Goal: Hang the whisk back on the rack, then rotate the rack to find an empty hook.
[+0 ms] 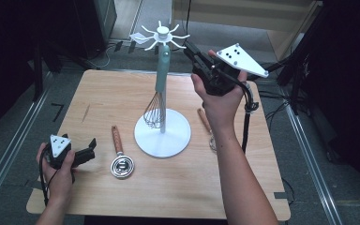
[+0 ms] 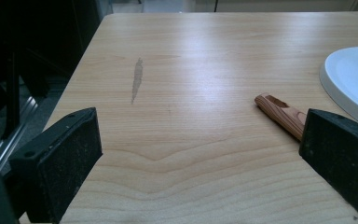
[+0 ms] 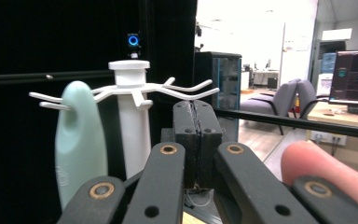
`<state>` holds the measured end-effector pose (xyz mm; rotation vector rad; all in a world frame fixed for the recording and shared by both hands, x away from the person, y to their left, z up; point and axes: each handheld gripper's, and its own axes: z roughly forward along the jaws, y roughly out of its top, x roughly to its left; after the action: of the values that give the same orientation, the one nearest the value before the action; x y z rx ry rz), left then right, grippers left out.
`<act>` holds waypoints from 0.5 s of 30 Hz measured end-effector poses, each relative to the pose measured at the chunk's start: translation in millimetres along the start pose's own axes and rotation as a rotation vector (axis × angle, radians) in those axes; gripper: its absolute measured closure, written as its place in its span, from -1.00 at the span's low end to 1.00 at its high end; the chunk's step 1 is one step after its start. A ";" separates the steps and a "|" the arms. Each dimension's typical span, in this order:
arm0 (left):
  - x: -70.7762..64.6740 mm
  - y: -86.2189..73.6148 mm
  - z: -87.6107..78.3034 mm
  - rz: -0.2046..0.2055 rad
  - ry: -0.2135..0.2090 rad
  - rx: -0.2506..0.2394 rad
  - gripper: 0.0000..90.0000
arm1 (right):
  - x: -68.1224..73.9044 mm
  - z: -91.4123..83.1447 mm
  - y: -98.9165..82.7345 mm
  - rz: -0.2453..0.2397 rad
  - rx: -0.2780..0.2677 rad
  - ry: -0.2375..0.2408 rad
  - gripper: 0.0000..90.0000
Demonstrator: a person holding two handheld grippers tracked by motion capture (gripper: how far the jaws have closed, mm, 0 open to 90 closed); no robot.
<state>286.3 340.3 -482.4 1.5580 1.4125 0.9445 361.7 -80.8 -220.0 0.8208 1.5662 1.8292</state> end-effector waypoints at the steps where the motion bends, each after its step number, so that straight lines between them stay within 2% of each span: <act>1: 0.8 0.0 0.1 -0.003 0.001 -0.003 -1.00 | 0.8 0.4 -0.5 -0.004 -0.008 0.006 1.00; 3: 1.7 0.1 0.4 -0.010 0.002 -0.010 -1.00 | 4.0 0.4 -1.2 -0.007 -0.015 0.017 1.00; 12: 0.9 -0.5 -1.0 0.008 0.001 -0.014 -0.97 | 12.5 -3.7 -0.9 -0.024 -0.011 0.054 1.00; 15: 1.5 -1.0 -2.5 0.000 0.000 -0.011 -0.97 | 14.4 -5.1 -0.3 -0.030 -0.012 0.060 1.00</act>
<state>283.8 342.1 -482.3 1.5493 1.4055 0.9510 348.7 -72.9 -219.7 0.7393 1.5948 1.8556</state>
